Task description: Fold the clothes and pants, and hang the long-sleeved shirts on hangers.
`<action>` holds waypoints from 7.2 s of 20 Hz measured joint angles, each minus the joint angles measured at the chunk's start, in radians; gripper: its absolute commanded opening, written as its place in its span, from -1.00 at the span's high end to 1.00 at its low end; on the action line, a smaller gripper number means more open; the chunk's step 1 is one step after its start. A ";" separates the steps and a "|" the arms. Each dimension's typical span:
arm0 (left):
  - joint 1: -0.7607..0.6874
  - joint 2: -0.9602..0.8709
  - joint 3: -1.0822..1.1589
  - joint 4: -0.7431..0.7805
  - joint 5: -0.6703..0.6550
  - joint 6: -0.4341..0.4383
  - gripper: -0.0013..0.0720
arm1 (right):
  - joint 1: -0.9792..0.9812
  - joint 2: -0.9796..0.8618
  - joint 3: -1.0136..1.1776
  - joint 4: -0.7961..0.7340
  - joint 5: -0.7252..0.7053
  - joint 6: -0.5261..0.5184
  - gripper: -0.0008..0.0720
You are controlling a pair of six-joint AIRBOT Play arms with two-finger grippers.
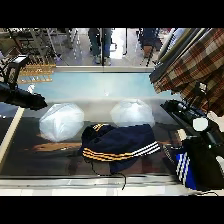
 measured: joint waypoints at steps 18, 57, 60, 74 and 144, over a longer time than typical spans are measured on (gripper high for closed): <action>0.001 -0.018 0.000 -0.107 0.054 0.056 0.34 | -0.020 0.034 0.048 0.025 0.138 0.030 0.93; -0.097 -0.220 -0.815 -0.529 0.438 0.623 -0.63 | -0.367 -0.305 -0.148 0.189 0.769 -0.401 -0.51; -0.134 -0.223 -0.808 -0.529 0.447 0.660 -0.35 | -0.314 -0.348 -0.142 0.204 0.752 -0.417 0.26; -0.051 -0.015 -0.710 -0.651 -0.008 0.693 0.94 | -0.233 0.083 -0.065 0.179 0.845 -0.450 0.94; 0.167 -0.277 -0.615 -0.381 0.406 0.046 -0.79 | -0.126 -0.385 0.125 0.218 0.925 -0.228 -0.43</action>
